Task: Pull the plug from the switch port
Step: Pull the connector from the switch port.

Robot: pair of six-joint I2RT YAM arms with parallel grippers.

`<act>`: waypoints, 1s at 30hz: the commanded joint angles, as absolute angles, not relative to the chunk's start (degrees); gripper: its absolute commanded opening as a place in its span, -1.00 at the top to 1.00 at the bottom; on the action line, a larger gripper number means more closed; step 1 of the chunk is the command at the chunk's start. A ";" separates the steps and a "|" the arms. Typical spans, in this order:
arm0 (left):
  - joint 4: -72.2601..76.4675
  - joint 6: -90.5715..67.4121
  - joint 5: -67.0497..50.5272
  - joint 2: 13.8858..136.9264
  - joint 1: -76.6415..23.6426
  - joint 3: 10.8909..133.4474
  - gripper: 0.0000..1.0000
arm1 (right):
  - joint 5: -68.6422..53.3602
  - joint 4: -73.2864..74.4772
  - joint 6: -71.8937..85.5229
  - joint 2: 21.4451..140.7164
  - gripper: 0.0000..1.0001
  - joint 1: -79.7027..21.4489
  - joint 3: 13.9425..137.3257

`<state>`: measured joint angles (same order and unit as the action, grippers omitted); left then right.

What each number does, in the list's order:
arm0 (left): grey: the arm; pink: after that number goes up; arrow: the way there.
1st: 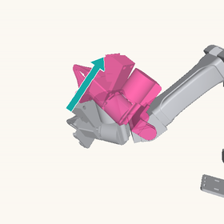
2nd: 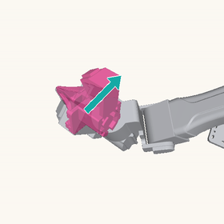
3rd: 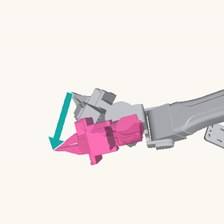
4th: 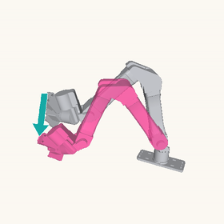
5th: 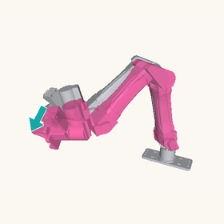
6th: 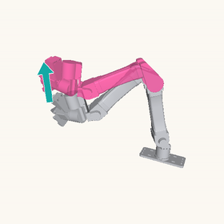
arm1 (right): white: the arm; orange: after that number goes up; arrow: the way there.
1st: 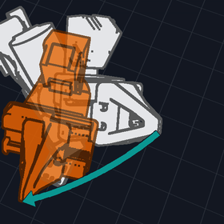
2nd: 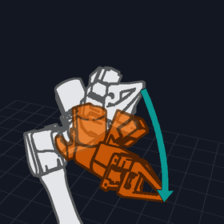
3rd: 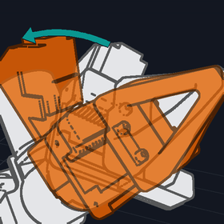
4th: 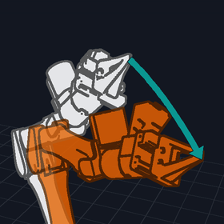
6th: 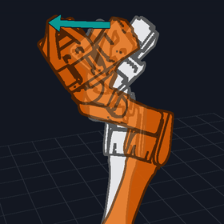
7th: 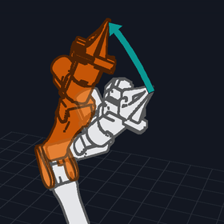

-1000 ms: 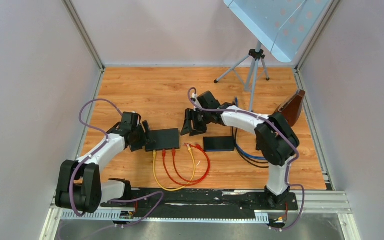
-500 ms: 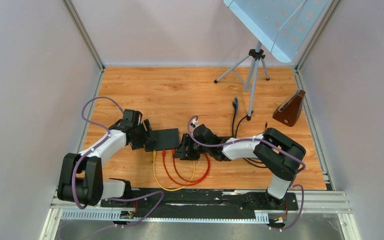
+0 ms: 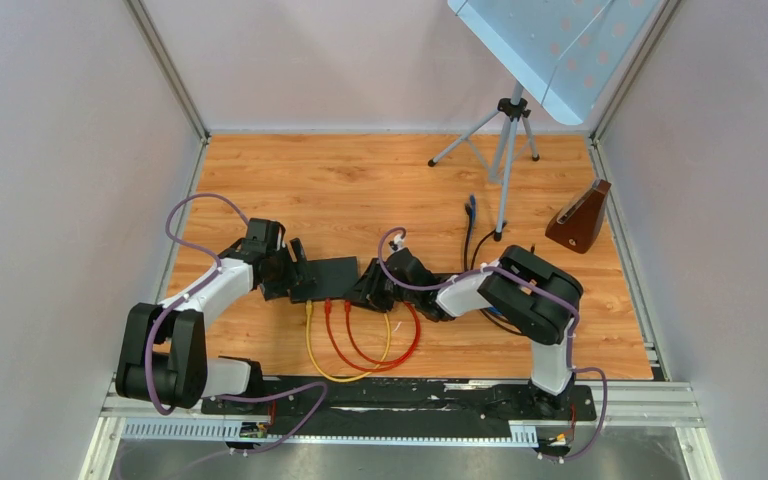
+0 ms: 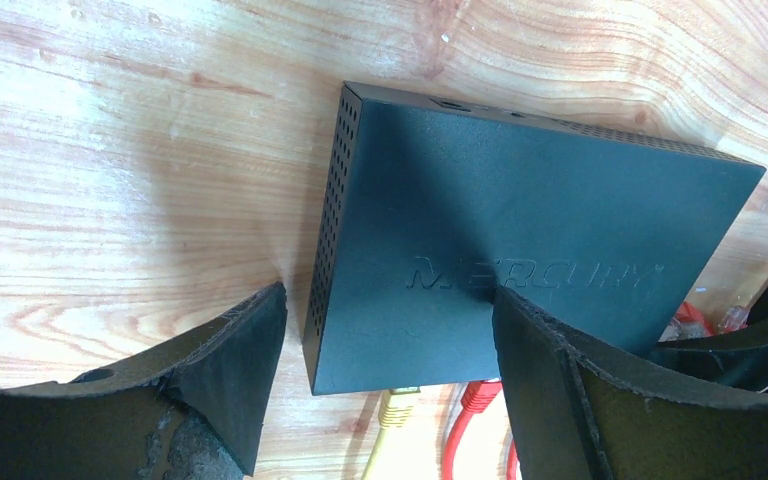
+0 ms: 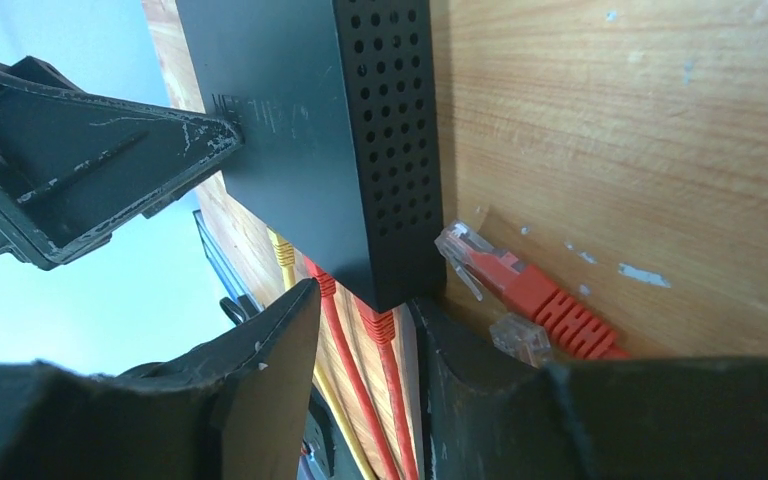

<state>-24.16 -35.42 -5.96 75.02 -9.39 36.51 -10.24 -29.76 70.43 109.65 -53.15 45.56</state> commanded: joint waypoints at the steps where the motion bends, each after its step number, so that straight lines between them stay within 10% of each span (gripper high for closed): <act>1: -23.00 -34.66 -6.20 75.53 -9.42 37.15 -0.65 | -7.66 -33.81 72.92 111.61 0.22 -52.76 44.72; 30: -21.53 -36.37 -7.55 76.81 -9.40 34.85 -0.43 | -2.85 -52.29 70.80 114.57 0.32 -55.42 37.98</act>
<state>-22.35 -35.88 -7.46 75.88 -8.99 36.36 -4.93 -50.13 71.92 113.62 -55.11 38.28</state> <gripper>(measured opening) 0.720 0.329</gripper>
